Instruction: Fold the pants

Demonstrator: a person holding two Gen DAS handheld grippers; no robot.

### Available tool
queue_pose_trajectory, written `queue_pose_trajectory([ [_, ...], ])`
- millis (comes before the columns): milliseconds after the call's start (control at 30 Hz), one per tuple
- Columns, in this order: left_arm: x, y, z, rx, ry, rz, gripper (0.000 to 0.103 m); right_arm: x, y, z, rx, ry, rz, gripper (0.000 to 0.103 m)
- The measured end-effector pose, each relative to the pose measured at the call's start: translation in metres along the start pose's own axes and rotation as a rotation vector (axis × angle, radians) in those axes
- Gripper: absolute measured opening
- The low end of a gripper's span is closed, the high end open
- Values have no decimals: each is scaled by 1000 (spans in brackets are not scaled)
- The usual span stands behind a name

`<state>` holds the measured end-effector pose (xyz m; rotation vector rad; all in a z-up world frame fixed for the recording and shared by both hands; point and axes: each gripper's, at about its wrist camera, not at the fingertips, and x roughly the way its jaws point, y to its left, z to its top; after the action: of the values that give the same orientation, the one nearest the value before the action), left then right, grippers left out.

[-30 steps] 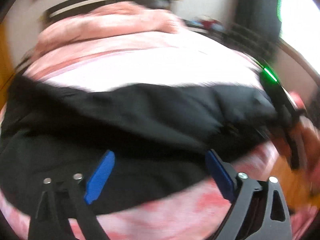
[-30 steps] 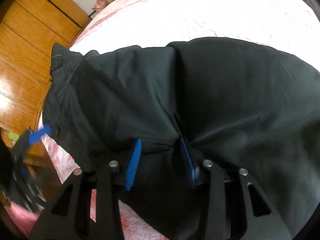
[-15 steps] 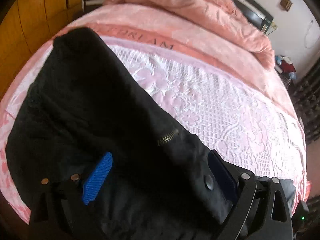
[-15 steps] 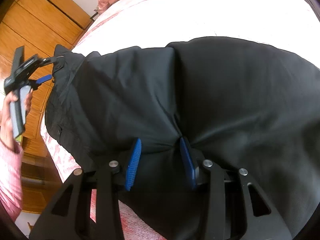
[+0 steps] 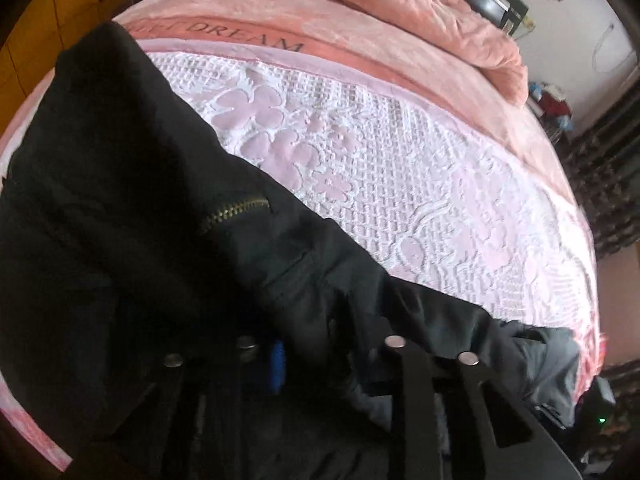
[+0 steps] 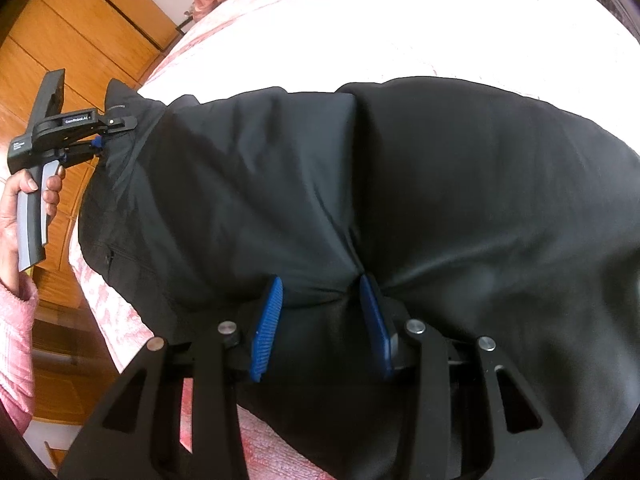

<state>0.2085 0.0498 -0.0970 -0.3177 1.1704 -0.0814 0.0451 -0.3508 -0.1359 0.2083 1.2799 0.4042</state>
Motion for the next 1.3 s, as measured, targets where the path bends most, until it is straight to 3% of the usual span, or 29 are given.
queue_pose_trajectory([
  [167, -40, 1, -34, 8, -189, -36, 18, -3, -7, 1, 33, 4, 31, 41],
  [267, -73, -1, -78, 29, -319, -15, 18, -4, -11, 2, 54, 6, 53, 41],
  [367, -88, 4, -126, 18, -374, 10, 18, -7, -14, 4, 57, 13, 50, 41],
  [500, -84, 16, -166, -37, -373, 26, 19, -11, -15, 3, 57, 18, 41, 41],
  [633, -55, 38, -191, -115, -290, 24, 22, -14, -10, 1, 36, 21, 8, 42],
  [700, -37, 48, -195, -149, -244, 22, 25, -15, -7, -1, 17, 28, -16, 44],
  [833, -31, 49, -190, -130, -235, 8, 26, -15, 3, -5, -24, 52, -68, 46],
  [867, -33, 48, -188, -125, -229, 4, 29, -14, 5, -5, -32, 56, -78, 47],
  [900, -35, 47, -186, -122, -214, -11, 43, -14, 9, -5, -41, 65, -93, 49],
  [967, -41, 46, -186, -120, -189, -25, 61, -17, 13, -4, -39, 79, -109, 53],
  [1067, -50, 47, -192, -109, -154, 8, 61, -32, 20, -4, -78, 43, -163, 57],
  [1200, -75, 54, -191, -100, -248, 12, 62, -57, 38, 6, -120, -16, -172, 59],
  [1300, -90, 60, -173, -74, -355, 73, 76, -63, 48, 20, -123, -44, -98, 59],
])
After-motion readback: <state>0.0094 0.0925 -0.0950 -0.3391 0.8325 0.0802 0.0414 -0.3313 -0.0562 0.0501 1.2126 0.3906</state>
